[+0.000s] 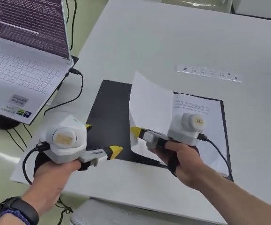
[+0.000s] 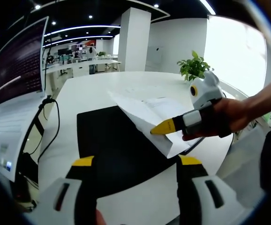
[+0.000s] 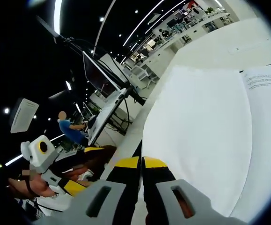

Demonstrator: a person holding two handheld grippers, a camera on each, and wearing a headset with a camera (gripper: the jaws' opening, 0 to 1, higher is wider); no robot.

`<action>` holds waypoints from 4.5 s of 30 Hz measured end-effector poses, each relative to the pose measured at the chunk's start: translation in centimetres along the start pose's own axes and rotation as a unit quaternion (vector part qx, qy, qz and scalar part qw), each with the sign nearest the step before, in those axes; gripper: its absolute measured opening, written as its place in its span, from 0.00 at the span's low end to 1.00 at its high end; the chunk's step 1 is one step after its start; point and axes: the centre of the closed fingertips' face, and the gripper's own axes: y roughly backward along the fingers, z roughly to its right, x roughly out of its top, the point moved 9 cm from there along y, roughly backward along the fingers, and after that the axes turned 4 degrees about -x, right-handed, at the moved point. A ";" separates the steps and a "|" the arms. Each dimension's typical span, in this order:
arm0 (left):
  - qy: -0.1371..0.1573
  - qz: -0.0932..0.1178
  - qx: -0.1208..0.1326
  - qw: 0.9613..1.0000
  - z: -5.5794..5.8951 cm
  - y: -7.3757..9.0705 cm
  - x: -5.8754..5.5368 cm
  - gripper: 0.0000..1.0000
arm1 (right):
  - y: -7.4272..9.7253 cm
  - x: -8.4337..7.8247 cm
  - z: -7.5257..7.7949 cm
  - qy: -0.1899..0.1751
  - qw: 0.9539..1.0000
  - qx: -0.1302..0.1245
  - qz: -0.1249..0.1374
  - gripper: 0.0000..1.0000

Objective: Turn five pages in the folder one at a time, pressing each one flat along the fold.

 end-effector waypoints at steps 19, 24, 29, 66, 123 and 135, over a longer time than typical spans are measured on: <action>0.017 0.000 0.009 1.000 -1.1 0.6 -0.7 0.69 | -3.6 -3.3 2.6 -0.028 0.997 -0.050 -0.059 0.04; 0.018 -0.003 0.011 1.000 -1.4 0.8 -0.9 0.68 | -4.0 -3.8 2.4 -0.022 0.996 -0.045 -0.069 0.19; 0.016 -0.010 0.009 1.000 -1.5 0.6 -1.2 0.68 | -3.8 -3.7 2.2 -0.032 0.997 -0.035 -0.065 0.23; -0.014 -0.111 -0.044 0.993 0.5 -7.8 -2.7 0.00 | 8.3 -2.8 6.2 0.017 0.998 -0.059 0.034 0.12; -0.003 -0.151 -0.025 0.988 -0.2 -8.7 -4.7 0.00 | 2.1 5.2 13.1 0.010 0.990 -0.109 0.094 0.00; 0.003 -0.153 -0.024 0.988 -0.3 -8.7 -4.7 0.00 | 0.6 7.5 13.8 -0.062 0.977 -0.136 0.151 0.00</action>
